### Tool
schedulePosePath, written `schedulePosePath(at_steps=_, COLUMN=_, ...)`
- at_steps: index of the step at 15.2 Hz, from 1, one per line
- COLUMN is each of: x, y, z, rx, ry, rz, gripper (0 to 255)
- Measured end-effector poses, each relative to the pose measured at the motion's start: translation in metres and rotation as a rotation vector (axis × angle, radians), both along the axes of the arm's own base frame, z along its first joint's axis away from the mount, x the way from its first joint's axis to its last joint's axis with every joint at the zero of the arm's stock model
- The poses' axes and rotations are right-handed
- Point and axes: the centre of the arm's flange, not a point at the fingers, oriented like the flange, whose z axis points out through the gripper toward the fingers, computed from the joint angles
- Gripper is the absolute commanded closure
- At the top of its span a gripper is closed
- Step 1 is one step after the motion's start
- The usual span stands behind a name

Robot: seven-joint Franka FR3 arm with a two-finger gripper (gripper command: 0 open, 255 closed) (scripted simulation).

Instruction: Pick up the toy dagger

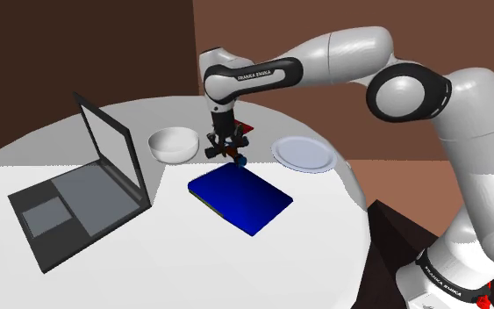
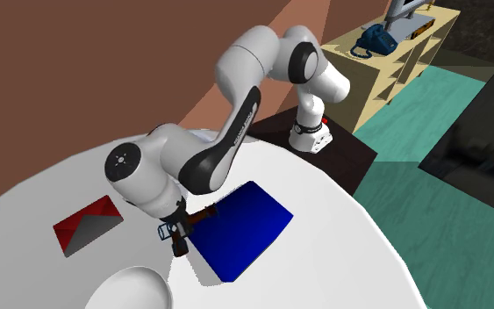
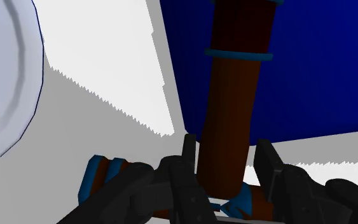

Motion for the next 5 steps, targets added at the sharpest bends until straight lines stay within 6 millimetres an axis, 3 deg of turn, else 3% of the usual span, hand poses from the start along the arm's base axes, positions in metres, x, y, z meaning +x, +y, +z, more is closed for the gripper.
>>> schedulePosePath(at_steps=5, x=-0.001, y=0.0, z=0.024, rx=0.0, ry=0.0, rz=0.0, gripper=255)
